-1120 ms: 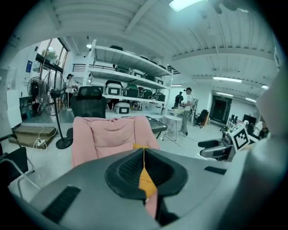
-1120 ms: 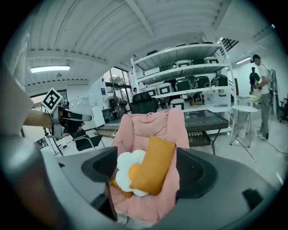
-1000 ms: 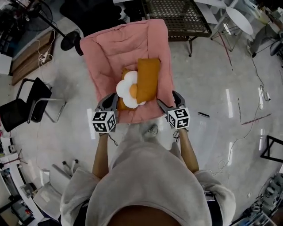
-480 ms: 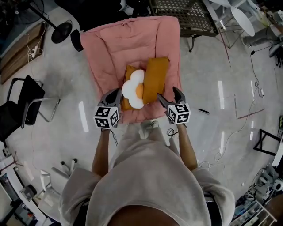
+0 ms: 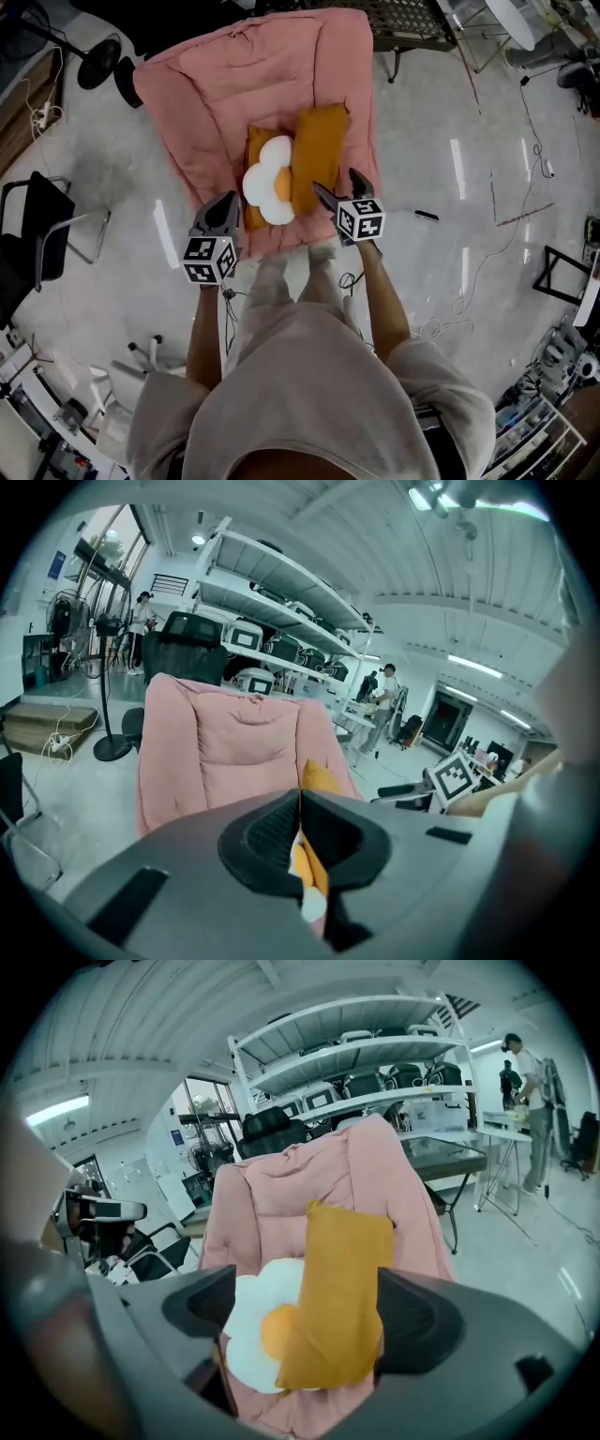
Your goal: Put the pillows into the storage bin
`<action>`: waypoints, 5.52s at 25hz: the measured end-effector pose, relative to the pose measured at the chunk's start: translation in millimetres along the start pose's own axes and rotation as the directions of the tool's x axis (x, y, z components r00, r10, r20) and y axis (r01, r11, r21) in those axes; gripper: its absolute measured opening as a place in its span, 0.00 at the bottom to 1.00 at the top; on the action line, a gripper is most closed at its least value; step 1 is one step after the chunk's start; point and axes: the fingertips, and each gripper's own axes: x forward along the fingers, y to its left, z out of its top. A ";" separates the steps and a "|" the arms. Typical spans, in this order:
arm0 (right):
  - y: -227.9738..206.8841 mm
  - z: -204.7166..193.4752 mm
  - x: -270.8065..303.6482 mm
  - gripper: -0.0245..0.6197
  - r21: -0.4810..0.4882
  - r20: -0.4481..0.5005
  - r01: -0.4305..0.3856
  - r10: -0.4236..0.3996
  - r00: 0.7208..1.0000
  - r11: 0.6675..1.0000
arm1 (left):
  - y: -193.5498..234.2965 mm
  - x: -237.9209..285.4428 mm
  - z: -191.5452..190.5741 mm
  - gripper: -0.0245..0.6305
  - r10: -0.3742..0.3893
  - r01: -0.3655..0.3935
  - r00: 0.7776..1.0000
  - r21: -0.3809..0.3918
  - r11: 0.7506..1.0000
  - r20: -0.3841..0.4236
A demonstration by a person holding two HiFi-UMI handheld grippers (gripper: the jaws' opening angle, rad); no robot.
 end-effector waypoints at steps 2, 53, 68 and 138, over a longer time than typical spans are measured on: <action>-12.4 -11.6 19.4 0.78 0.017 -0.027 -0.010 0.010 1.000 1.000 | -0.2 6.4 -2.9 0.06 0.013 -0.013 1.000 0.002 1.000 -0.008; -122.5 5.0 -117.0 0.60 0.153 0.237 0.065 -0.101 0.966 0.986 | -188.8 157.6 4.2 0.06 -0.240 0.257 0.964 0.166 0.952 -0.114; -322.0 -198.6 -325.8 0.61 0.541 0.105 0.477 -0.618 0.779 0.693 | -473.1 257.6 -96.3 0.06 -0.567 0.704 0.700 0.286 0.650 -0.434; -5.6 -60.1 104.8 0.74 -0.132 0.128 -0.230 0.247 0.961 0.964 | -27.8 181.1 -93.6 0.06 0.055 -0.055 0.998 0.078 0.995 -0.001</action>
